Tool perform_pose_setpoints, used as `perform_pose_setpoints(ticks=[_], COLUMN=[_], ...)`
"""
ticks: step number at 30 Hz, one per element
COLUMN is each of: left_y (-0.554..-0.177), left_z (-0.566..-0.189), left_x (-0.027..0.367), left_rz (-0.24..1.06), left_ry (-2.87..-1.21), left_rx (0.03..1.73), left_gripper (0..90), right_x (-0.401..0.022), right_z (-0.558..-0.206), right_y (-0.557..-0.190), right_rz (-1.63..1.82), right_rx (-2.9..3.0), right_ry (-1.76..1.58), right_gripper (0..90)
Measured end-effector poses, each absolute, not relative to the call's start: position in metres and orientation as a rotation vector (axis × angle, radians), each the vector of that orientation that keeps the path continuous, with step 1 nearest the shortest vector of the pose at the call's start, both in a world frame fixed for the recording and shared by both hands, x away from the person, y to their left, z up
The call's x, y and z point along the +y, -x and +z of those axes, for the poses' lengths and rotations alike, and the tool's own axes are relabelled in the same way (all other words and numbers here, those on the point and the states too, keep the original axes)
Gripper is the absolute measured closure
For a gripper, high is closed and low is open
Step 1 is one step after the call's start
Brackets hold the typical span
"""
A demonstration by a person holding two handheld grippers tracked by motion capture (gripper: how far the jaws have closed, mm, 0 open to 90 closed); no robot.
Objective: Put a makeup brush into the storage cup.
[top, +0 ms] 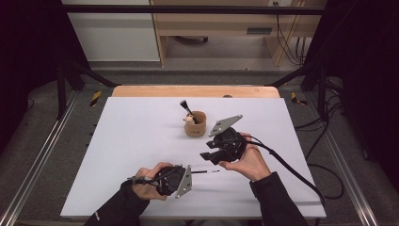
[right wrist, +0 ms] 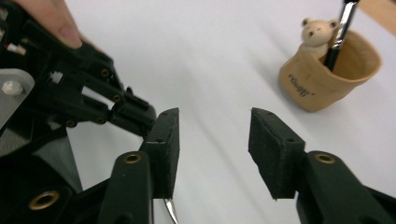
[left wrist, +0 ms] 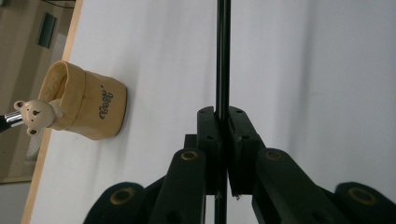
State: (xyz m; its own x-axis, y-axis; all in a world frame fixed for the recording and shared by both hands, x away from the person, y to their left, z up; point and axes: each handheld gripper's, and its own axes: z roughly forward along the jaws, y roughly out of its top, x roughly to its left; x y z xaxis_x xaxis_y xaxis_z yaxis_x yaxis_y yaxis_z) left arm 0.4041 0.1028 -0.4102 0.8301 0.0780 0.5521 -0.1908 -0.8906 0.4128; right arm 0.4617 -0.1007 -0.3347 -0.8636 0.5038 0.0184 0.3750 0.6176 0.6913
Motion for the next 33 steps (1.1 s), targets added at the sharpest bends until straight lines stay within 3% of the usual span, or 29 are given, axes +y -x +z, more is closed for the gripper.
perform_pose_setpoints(ticks=[9, 33], left_y=[-0.404, -0.41], left_z=[-0.414, -0.424], left_x=[0.107, 0.117], left_rz=[0.772, 0.669], left_ry=[-2.542, -2.458], left_rx=[0.001, 0.244], left_gripper=[84.6, 84.7], right_x=[-0.118, -0.145], right_z=[-0.334, -0.343], right_y=[-0.461, -0.45], right_rz=[1.166, 1.302], right_rx=[2.518, 2.317], right_ry=[-0.788, -0.88], right_gripper=[37.9, 19.4])
